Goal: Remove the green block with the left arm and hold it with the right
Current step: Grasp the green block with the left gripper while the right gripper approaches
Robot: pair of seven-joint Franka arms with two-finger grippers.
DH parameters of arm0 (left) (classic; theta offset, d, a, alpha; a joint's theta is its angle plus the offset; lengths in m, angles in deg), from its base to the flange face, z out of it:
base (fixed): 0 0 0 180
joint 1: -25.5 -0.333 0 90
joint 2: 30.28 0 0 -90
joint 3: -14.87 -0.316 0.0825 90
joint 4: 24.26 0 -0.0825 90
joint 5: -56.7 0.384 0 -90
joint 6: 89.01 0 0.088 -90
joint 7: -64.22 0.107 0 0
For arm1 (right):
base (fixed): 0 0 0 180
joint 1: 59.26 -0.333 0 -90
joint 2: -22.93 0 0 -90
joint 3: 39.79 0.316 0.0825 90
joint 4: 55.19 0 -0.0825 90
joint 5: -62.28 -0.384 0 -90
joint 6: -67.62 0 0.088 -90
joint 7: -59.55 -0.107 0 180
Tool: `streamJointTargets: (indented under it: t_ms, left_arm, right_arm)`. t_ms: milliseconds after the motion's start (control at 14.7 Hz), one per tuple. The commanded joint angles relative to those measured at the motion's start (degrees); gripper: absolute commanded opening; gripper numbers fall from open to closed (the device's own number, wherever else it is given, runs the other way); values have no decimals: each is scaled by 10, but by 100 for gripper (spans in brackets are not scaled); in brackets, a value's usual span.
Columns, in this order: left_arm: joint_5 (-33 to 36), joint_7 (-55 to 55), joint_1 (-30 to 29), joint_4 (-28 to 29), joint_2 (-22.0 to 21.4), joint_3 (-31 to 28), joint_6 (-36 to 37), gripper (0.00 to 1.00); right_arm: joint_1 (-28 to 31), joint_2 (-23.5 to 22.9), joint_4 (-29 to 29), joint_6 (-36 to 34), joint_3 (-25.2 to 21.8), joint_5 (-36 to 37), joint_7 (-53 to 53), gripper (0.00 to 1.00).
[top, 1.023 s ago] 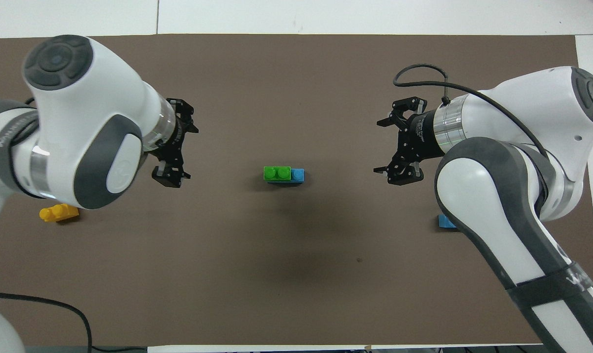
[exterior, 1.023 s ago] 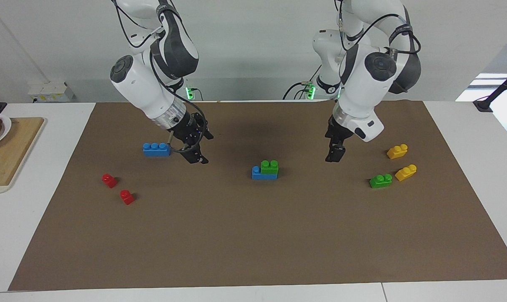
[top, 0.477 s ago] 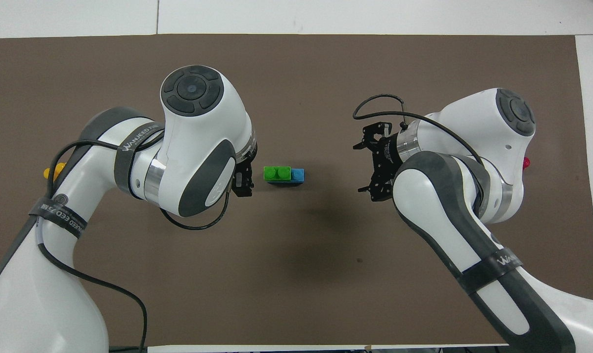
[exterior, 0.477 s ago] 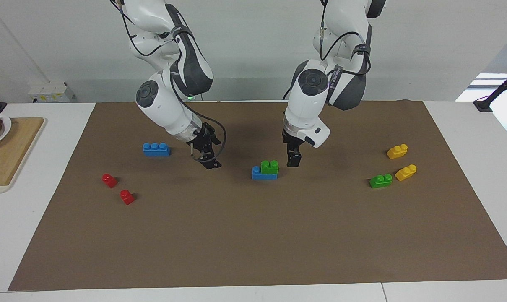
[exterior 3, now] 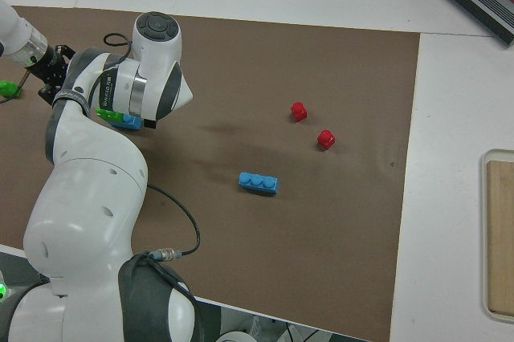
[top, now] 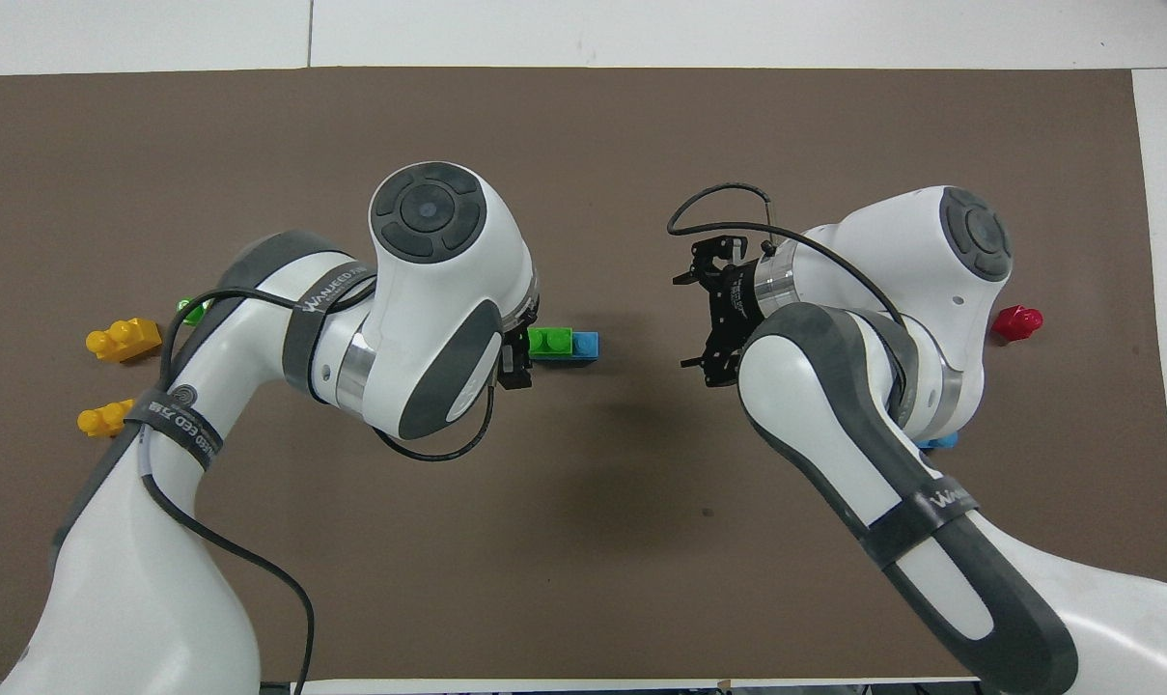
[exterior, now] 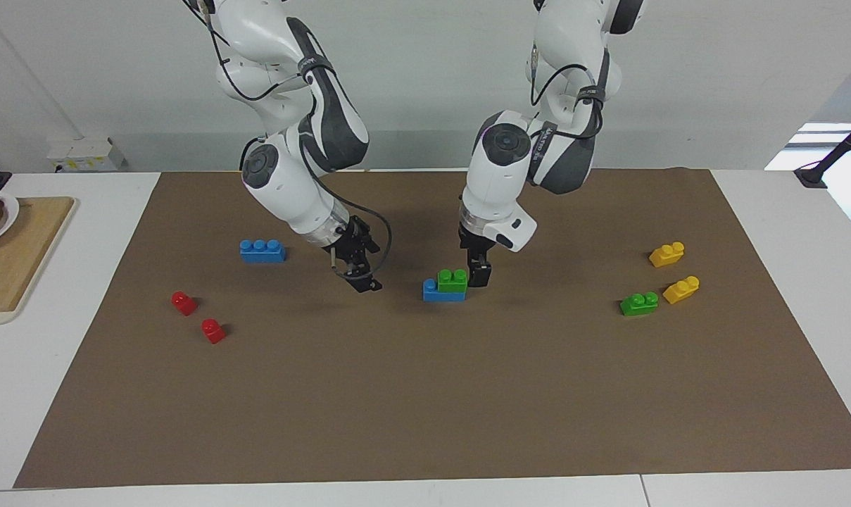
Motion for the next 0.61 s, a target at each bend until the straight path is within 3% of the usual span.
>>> streamJointTargets:
  t_ms: [0, 545]
  left_arm:
    - [10, -21, 12, 7, 10, -8, -19, 100]
    - [10, -24, 16, 43, 4, -8, -48, 100]
  right_arm:
    - [-12, -29, 27, 12, 0, -18, 12, 98]
    - [-33, -75, 77, 23, -1, -37, -9, 97]
